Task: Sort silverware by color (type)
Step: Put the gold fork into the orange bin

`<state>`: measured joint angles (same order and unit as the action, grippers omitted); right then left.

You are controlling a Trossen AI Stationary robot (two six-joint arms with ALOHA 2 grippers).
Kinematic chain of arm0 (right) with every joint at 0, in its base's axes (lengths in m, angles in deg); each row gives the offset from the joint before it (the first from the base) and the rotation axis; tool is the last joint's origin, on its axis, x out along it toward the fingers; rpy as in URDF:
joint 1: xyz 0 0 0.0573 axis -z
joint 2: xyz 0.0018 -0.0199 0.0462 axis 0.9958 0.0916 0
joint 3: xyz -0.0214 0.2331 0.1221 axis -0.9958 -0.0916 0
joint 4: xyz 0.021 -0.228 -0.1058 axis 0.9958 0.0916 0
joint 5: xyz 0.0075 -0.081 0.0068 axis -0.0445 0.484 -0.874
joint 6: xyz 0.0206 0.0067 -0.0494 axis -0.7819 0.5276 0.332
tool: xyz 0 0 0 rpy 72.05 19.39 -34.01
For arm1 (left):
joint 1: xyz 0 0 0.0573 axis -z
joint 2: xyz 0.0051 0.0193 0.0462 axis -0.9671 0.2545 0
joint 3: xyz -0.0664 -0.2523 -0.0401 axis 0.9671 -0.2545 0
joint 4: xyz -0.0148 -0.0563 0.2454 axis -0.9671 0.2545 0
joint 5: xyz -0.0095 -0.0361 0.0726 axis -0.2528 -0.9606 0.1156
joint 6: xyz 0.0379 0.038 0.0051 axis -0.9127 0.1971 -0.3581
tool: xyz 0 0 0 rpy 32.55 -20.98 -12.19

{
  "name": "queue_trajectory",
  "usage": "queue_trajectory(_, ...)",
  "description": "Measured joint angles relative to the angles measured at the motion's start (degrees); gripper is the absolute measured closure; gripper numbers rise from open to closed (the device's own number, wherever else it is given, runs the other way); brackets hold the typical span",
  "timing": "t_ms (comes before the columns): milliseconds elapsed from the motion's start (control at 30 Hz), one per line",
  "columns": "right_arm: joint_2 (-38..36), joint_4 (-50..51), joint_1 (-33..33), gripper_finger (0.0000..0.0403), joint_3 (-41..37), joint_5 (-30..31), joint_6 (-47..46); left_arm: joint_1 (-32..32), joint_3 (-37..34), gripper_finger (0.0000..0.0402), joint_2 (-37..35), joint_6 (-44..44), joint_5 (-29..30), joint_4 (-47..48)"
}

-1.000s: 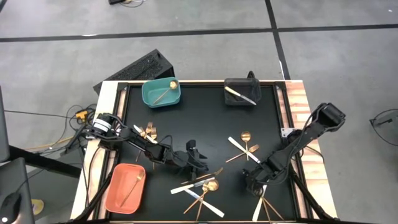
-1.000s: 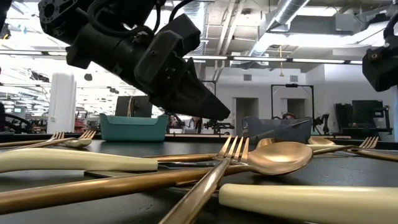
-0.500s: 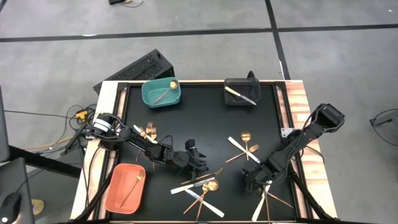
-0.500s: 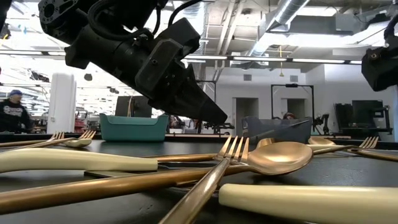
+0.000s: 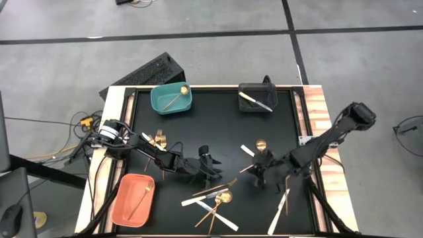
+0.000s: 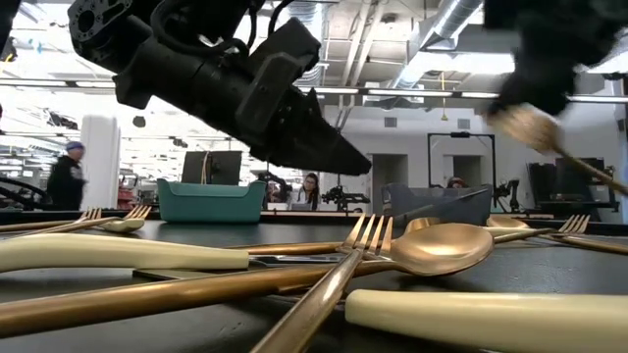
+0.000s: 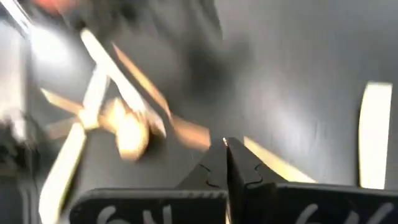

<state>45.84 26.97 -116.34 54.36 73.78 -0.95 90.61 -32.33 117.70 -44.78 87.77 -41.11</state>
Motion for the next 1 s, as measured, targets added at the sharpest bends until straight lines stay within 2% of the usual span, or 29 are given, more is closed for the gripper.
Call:
queue_trajectory(100, -2.86, -8.46, 1.68, 0.0398, 0.0, 5.05, 9.24, -0.04, 0.0, 0.0242, 0.0, -2.19, -0.07, -3.17)
queue_trajectory(200, -4.16, -19.41, 3.49, 0.0399, 0.0, 7.46, 19.64, -0.07, 0.13, 0.0242, 0.0, -5.3, -0.07, -7.33)
queue_trajectory(367, -2.89, -36.01, 6.56, 0.0399, 0.11, 5.19, 31.38, -0.51, 0.13, 0.0242, -0.02, -9.66, -0.04, -15.77)
queue_trajectory(467, -1.17, -39.09, 8.48, 0.0399, 0.07, 1.39, 32.45, -0.63, 0.16, 0.0242, -0.02, -11.94, 0.45, -19.52)
queue_trajectory(600, 1.76, -43.15, 10.4, 0.04, 0.07, -3.13, 31.61, -0.63, 0.17, 0.0242, -0.02, -15.23, 4.33, -23.15)
queue_trajectory(833, 6.15, -50.25, 12.4, 0.04, 0.07, -8.02, 31.46, -0.72, 0.24, 0.0245, -0.02, -18.42, 3.43, -23.46)
queue_trajectory(900, 6.77, -50.92, 13.1, 0.04, 0.07, -9.08, 31.42, -0.72, 0.24, 0.026, -0.02, -18.35, 3.43, -23.04)
queue_trajectory(1000, 6.75, -51.21, 13.48, 0.0399, 0.07, -9.2, 31.31, -0.72, 0.24, 0.0307, -0.02, -18.27, 3.59, -22.62)
